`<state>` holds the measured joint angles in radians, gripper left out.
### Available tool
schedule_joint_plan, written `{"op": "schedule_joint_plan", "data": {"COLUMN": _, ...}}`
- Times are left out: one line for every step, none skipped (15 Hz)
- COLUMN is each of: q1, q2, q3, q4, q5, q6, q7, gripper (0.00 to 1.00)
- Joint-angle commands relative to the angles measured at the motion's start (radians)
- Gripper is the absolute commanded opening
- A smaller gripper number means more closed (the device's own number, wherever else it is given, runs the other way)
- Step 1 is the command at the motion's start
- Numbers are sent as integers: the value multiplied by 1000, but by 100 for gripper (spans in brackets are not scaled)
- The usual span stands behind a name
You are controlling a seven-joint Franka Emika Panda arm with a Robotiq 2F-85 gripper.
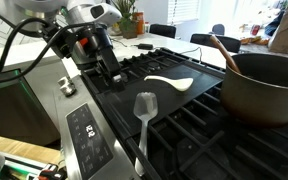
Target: Move the silver spatula to the left
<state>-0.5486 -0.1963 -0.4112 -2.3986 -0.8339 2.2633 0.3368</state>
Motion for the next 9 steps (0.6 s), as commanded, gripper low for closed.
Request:
{"op": "schedule_joint_plan", "data": {"q1": 26, "q2": 91, "q3": -7, "q4": 55, "q5": 27, "q6": 12, "q7": 81, "gripper": 100}}
{"op": "schedule_joint_plan", "data": {"q1": 31, "q2": 109, "q3": -10, "q4": 67, "q5": 27, "q6": 18, "q7": 105, "gripper": 100}}
{"op": "schedule_joint_plan", "data": {"q1": 36, "q2": 126, "q3": -12, "q4": 76, "q5": 29, "q6": 21, "q7": 124, "gripper": 100}}
{"op": "schedule_joint_plan", "data": {"q1": 39, "q2": 144, "q3": -15, "q4": 88, "q5": 33, "q6": 27, "q7": 140, "gripper": 100}}
{"op": "schedule_joint_plan", "data": {"q1": 43, "q2": 161, "q3": -17, "q4": 99, "q5": 42, "q6": 32, "q7": 149, "gripper": 100}}
{"op": "schedule_joint_plan", "data": {"q1": 46, "q2": 179, "q3": -19, "q4": 111, "q5": 53, "q6": 41, "q7": 152, "gripper": 100}}
{"op": "schedule_joint_plan", "data": {"q1": 47, "q2": 197, "q3": -21, "q4": 121, "q5": 57, "q6": 53, "q7": 162, "gripper": 100}}
{"op": "schedule_joint_plan", "data": {"q1": 49, "q2": 214, "q3": -22, "q4": 134, "q5": 67, "q6": 58, "q7": 162, "gripper": 100}}
{"op": "schedule_joint_plan", "data": {"q1": 49, "q2": 232, "q3": -23, "q4": 145, "q5": 71, "q6": 64, "q7": 169, "gripper": 100}}
